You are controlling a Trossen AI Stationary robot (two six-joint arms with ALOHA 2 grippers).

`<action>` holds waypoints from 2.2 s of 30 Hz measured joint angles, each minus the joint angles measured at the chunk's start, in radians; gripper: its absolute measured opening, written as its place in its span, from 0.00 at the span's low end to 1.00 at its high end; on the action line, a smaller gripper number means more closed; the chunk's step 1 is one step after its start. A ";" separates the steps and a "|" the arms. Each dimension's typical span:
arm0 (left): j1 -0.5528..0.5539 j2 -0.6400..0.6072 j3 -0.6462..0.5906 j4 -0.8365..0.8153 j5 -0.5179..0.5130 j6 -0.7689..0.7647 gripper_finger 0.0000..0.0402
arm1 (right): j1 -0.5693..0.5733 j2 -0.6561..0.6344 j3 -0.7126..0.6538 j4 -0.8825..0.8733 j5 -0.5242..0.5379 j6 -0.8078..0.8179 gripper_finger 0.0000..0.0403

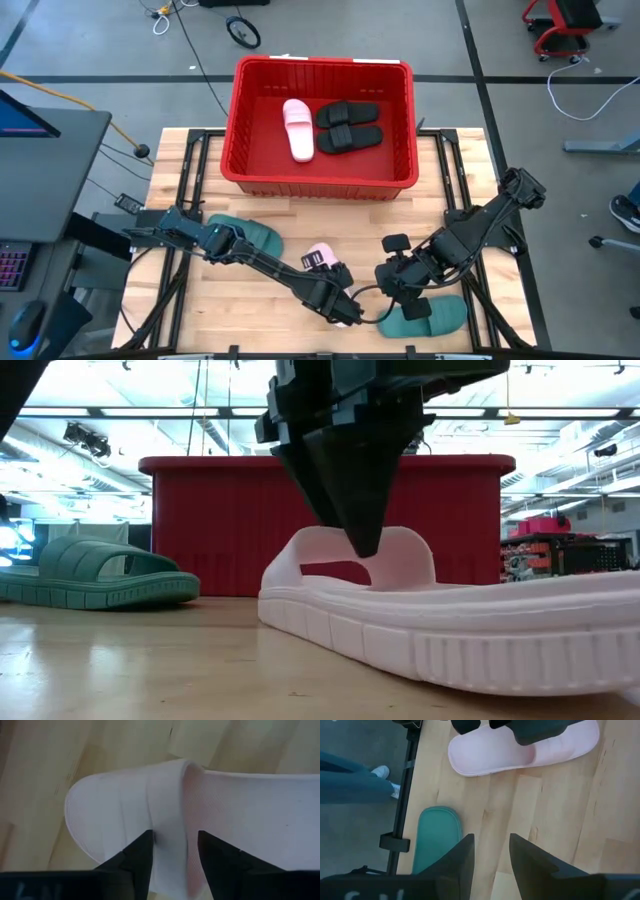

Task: Pick and place slides into bin
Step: Put the pink slide into the red bin

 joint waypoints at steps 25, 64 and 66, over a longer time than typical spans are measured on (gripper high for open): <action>0.050 -0.002 0.007 -0.193 0.014 -0.018 0.03 | 0.000 0.000 0.000 -0.001 0.000 0.001 0.32; -0.028 -0.717 0.007 -0.162 -0.538 0.361 0.02 | -0.033 0.000 0.000 0.016 0.216 -0.003 0.32; 0.040 -0.755 0.007 -0.168 -0.559 0.464 0.02 | -0.052 0.000 0.000 0.024 0.236 -0.008 0.32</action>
